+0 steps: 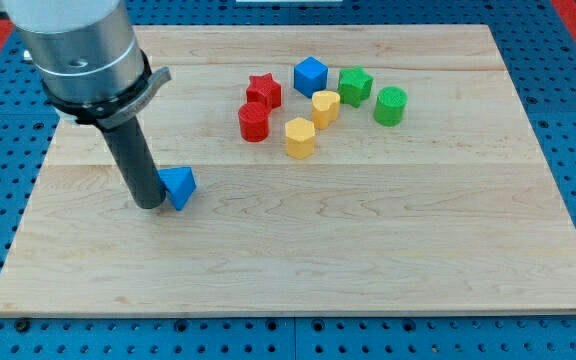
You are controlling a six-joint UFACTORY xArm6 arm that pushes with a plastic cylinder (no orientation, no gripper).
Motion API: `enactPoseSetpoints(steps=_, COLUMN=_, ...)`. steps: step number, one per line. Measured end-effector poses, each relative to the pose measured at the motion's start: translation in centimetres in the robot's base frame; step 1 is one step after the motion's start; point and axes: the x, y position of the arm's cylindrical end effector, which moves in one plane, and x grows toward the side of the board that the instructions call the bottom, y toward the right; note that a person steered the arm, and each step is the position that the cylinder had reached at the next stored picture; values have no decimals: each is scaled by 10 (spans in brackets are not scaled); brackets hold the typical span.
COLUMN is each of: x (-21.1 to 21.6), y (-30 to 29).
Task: Push the blue triangle to the bottom center
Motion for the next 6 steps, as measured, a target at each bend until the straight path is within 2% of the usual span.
enactPoseSetpoints(steps=4, x=-20, y=-22)
enactPoseSetpoints(steps=6, x=-20, y=17)
